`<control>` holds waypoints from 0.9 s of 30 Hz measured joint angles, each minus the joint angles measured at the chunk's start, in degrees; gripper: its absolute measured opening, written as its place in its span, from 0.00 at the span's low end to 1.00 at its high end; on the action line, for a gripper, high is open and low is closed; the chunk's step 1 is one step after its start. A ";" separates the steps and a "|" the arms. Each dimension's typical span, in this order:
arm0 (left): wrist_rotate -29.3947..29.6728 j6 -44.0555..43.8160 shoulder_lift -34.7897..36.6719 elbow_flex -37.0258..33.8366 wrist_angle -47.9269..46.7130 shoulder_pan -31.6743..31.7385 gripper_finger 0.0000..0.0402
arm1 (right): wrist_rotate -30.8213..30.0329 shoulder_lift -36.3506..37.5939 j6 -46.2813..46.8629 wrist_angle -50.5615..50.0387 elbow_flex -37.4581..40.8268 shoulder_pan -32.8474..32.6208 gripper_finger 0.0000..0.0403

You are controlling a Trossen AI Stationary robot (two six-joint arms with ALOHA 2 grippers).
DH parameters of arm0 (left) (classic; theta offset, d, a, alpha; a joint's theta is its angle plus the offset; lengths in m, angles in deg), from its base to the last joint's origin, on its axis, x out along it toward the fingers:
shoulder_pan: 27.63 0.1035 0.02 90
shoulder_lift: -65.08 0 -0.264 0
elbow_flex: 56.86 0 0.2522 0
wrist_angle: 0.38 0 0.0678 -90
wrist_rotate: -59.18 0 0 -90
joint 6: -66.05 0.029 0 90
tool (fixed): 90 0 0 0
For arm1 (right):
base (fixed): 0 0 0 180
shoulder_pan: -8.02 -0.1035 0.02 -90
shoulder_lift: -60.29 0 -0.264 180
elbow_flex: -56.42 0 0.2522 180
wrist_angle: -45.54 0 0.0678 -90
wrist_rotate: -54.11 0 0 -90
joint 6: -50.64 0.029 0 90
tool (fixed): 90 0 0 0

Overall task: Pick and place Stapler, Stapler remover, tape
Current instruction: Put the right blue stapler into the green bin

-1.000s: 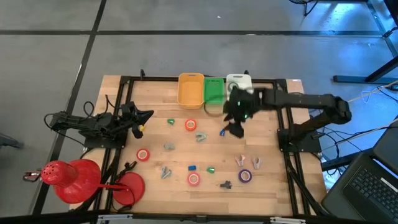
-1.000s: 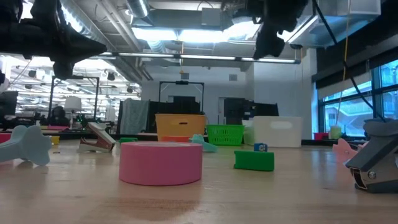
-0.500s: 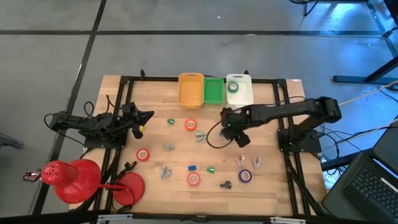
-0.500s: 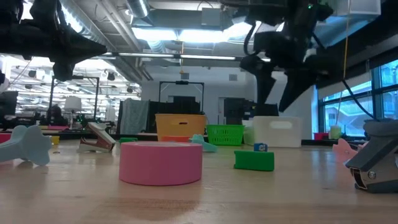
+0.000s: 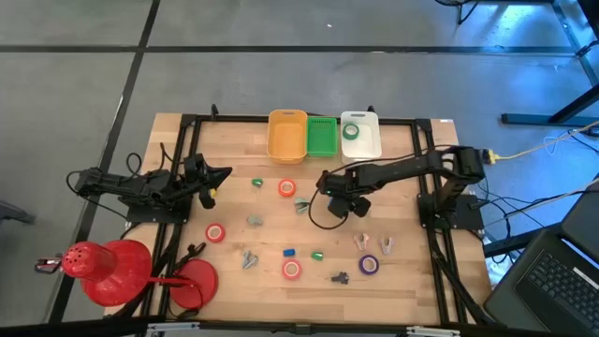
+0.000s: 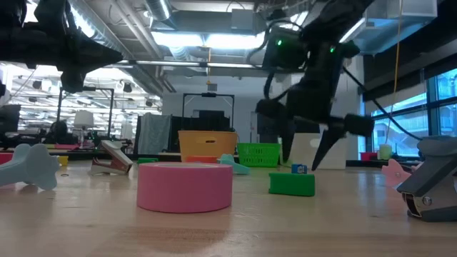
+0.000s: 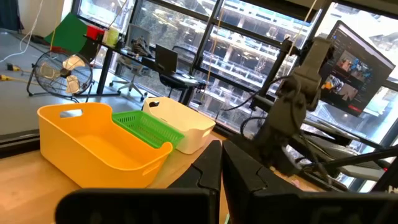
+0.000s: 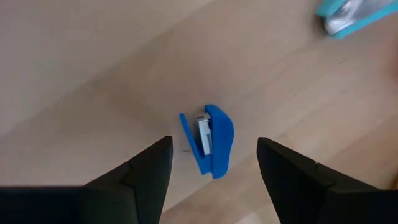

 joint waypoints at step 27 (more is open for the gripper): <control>1.52 0.00 0.00 0.00 -0.90 0.01 0.01 | -1.87 -1.24 28.52 -15.78 -29.76 8.94 0.12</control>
